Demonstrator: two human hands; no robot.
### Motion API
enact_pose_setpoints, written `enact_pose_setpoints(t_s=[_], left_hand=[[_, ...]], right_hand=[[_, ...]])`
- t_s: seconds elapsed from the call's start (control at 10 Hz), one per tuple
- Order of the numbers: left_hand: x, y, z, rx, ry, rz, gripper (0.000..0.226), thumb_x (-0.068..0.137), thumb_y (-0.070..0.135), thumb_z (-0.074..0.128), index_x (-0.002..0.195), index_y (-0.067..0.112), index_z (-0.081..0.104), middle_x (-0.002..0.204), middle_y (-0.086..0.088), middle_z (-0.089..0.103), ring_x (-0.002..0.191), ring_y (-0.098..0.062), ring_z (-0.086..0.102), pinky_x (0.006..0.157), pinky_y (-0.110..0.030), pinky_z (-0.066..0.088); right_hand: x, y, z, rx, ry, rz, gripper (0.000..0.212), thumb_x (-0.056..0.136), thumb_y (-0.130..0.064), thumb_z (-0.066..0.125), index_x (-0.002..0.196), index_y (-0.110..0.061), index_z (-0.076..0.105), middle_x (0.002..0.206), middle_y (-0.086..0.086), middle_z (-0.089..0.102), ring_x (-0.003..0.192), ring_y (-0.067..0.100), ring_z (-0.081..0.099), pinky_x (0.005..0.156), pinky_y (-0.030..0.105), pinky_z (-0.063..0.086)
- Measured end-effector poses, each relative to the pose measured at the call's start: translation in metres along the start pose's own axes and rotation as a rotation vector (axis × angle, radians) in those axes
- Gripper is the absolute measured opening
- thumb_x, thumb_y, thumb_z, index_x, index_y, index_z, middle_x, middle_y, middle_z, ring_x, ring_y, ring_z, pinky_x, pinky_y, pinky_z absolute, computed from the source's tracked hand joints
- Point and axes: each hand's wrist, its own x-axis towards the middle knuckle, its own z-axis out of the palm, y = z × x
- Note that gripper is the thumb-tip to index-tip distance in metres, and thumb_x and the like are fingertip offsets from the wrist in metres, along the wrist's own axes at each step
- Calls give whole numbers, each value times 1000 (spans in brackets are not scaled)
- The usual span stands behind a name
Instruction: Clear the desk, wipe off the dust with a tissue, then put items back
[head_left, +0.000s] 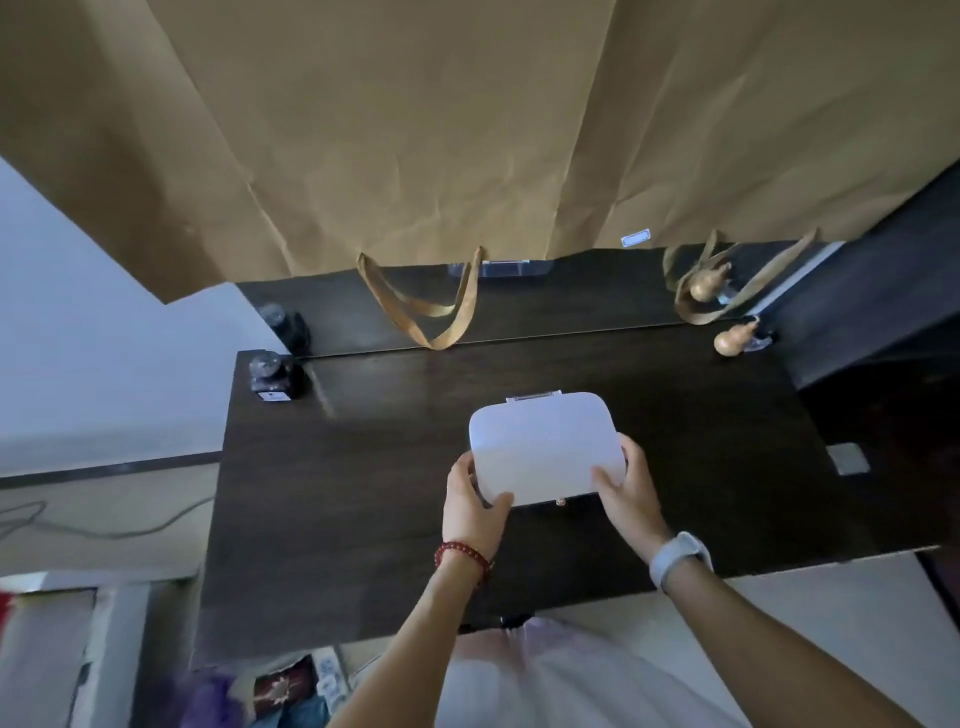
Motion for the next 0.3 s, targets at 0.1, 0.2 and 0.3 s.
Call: enact_pose_setpoints(t_s=[0.1, 0.2, 0.3], left_hand=[[0, -1, 2, -1, -12, -6, 60, 78, 4, 64, 130, 13, 34, 133, -6, 45, 106, -8, 41, 92, -23, 38], [3, -6, 3, -5, -6, 24, 61, 78, 3, 63, 131, 13, 34, 133, -7, 44, 107, -8, 42, 95, -26, 40], [2, -6, 1, -12, 1, 23, 61, 78, 3, 64, 130, 14, 34, 133, -7, 45, 108, -8, 43, 92, -25, 42]], right_hand=[[-1, 4, 1, -39, -4, 20, 55, 90, -14, 53, 138, -17, 25, 143, 6, 35, 130, 22, 37, 105, 37, 34], [0, 9, 2, -8, -25, 32, 58, 91, -16, 50, 141, -17, 21, 148, 7, 29, 134, 22, 31, 110, 40, 30], [-1, 10, 1, -7, -29, 18, 60, 92, -16, 50, 143, -15, 18, 150, 8, 26, 137, 23, 27, 112, 41, 27]])
